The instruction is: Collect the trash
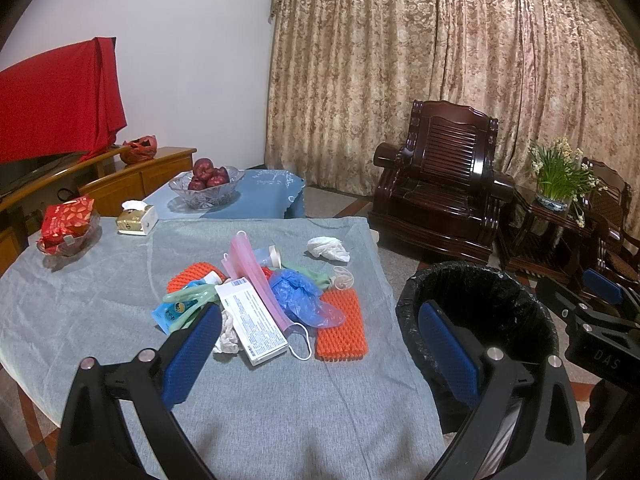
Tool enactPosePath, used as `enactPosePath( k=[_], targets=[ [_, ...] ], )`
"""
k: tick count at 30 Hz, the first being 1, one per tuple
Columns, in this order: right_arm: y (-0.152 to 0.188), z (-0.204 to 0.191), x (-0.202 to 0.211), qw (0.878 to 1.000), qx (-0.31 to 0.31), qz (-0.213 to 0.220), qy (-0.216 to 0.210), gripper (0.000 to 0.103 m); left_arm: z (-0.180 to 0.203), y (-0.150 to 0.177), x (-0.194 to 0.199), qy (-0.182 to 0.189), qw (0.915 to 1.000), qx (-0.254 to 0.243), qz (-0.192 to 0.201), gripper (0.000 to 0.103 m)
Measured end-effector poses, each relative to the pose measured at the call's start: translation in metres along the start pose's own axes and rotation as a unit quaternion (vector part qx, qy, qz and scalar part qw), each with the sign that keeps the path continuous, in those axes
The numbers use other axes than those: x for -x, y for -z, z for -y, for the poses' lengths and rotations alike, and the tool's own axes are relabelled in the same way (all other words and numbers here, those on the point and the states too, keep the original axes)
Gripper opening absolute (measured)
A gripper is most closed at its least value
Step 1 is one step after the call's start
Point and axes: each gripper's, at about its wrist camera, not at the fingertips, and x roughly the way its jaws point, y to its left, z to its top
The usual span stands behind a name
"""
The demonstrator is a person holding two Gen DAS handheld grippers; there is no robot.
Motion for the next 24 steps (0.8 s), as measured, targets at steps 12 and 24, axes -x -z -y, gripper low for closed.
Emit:
enactPosePath(
  k=[12, 24],
  targets=[
    [0.0001, -0.0009, -0.0004, 1.0, 0.0, 0.0, 0.0, 0.098, -0.0002, -0.0002, -0.0004, 0.0, 1.0, 0.0, -0.001, 0.097],
    [0.0007, 0.0001, 0.0014, 1.0, 0.002, -0.001, -0.001, 0.098, -0.0005, -0.0003, -0.0006, 0.0, 1.0, 0.001, -0.001, 0.097]
  ],
)
